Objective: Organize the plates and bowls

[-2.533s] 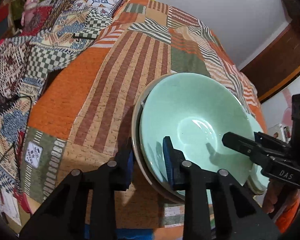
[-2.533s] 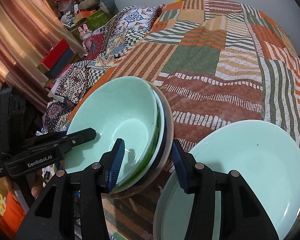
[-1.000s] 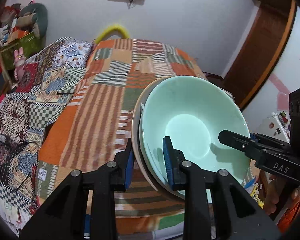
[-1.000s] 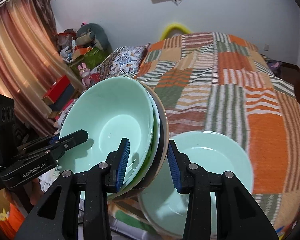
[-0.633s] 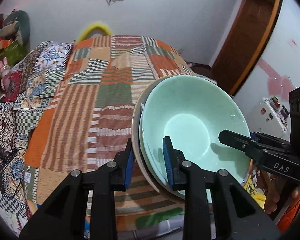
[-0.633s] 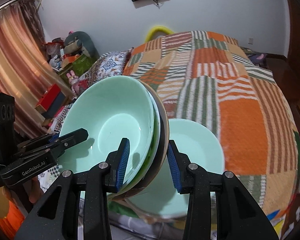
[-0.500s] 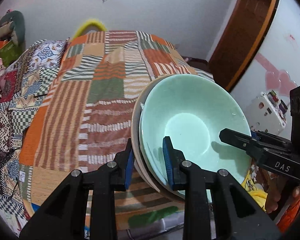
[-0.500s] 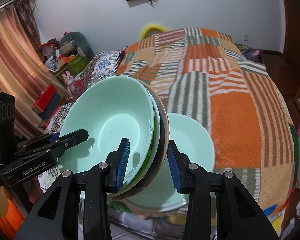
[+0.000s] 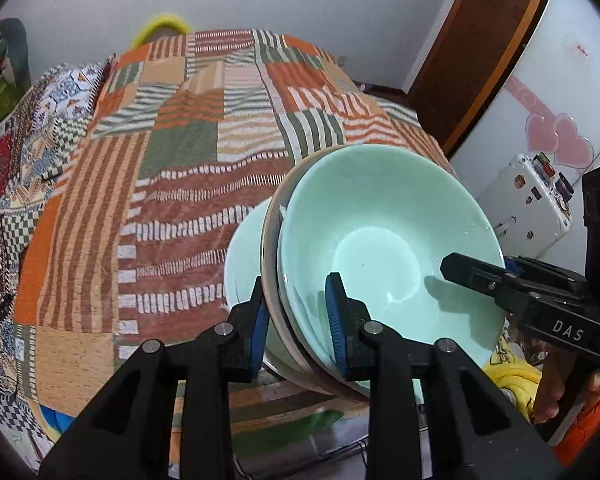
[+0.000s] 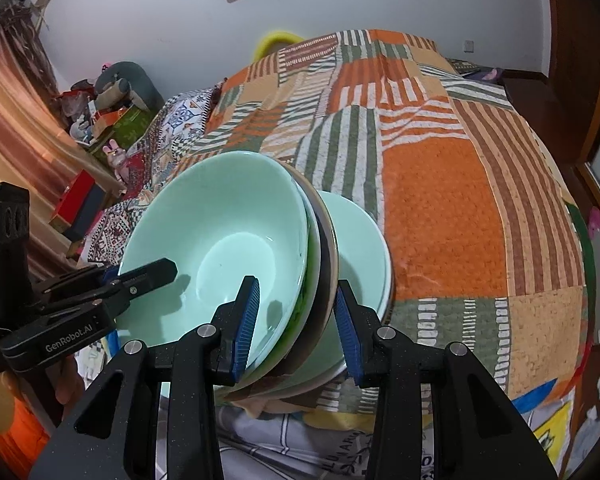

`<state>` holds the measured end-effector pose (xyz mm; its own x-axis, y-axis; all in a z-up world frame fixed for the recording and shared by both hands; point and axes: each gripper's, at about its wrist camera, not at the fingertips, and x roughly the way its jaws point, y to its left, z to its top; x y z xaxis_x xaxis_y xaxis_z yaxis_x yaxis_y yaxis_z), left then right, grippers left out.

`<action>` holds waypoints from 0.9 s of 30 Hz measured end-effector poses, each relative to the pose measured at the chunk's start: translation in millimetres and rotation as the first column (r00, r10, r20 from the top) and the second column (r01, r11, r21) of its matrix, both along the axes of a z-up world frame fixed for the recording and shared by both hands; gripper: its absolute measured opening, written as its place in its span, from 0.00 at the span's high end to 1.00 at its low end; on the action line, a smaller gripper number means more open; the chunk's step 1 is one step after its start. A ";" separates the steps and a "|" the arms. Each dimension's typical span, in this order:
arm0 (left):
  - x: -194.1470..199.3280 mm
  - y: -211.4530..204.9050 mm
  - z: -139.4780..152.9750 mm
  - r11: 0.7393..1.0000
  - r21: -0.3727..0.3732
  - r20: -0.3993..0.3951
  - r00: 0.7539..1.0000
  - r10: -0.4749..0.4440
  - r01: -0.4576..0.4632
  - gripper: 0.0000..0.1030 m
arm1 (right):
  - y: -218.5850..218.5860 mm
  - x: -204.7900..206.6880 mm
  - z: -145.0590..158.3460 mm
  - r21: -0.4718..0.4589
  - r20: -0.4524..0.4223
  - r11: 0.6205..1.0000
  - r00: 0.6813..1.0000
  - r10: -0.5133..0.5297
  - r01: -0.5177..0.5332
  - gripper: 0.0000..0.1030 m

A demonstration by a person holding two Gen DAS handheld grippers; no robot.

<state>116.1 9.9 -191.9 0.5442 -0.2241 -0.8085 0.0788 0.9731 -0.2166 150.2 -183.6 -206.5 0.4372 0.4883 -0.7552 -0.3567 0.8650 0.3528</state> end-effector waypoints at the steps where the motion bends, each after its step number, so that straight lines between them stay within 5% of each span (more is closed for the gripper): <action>1: 0.9 -1.0 -3.4 1.000 0.001 -0.009 1.000 -0.003 0.003 0.74 | -0.7 0.6 -1.4 -0.001 -0.004 1.000 1.000 -0.001 0.001 0.66; 27: 22.1 10.5 -23.4 0.998 -0.063 -0.045 0.999 0.025 -0.027 0.71 | 4.0 12.9 -3.0 0.028 0.008 1.000 1.000 0.000 -0.001 0.57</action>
<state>138.2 20.4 -215.3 0.5143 -0.2619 -0.8167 0.0426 0.9589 -0.2807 163.1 -179.6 -209.6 0.4429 0.5094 -0.7378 -0.3600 0.8547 0.3740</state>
